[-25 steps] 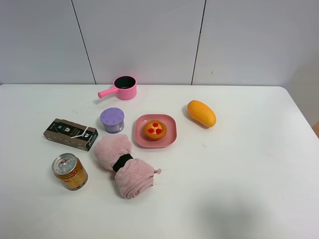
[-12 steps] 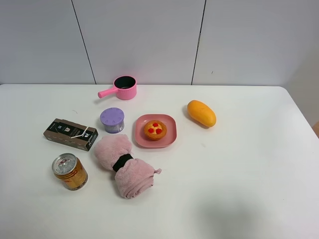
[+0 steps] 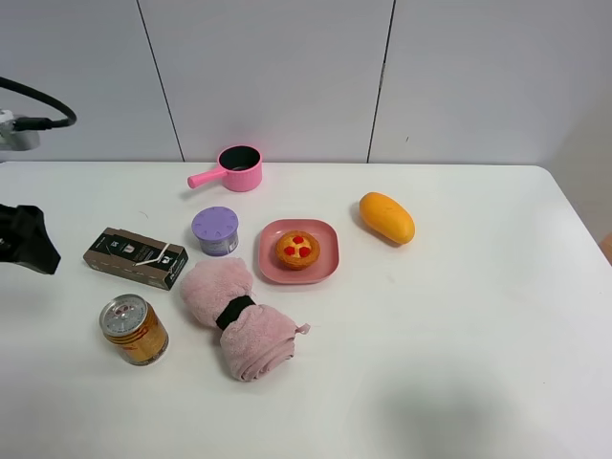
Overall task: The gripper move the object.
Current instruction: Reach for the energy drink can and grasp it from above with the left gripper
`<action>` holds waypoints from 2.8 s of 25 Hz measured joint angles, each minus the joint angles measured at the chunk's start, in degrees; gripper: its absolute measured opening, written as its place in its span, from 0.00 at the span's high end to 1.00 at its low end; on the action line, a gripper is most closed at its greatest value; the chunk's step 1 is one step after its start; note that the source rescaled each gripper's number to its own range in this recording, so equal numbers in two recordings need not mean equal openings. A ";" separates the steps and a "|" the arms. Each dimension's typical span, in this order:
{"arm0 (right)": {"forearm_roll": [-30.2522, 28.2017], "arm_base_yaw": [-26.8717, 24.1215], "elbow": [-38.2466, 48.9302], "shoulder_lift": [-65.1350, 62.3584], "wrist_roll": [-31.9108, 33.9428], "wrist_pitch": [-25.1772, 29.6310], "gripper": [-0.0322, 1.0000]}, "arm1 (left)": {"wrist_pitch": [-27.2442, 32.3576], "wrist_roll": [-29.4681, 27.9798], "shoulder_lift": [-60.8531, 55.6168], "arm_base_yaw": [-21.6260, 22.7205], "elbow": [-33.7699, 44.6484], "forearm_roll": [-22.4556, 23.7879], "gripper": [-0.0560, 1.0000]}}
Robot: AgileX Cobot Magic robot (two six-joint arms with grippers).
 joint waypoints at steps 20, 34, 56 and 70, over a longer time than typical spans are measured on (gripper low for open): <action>0.00 0.00 0.00 0.00 0.00 0.00 0.00 | -13.40 -2.79 3.73 -19.99 6.65 0.88 0.01; 0.00 0.00 0.00 0.00 0.00 0.00 0.00 | -22.30 -6.58 6.28 -22.73 12.77 7.27 0.01; 0.00 0.00 0.00 0.00 0.00 0.00 0.00 | -27.39 -6.56 21.39 -22.73 12.77 8.11 0.01; 0.00 0.00 0.00 0.00 0.00 0.00 0.00 | -27.96 -6.74 23.34 -22.80 12.77 7.42 0.92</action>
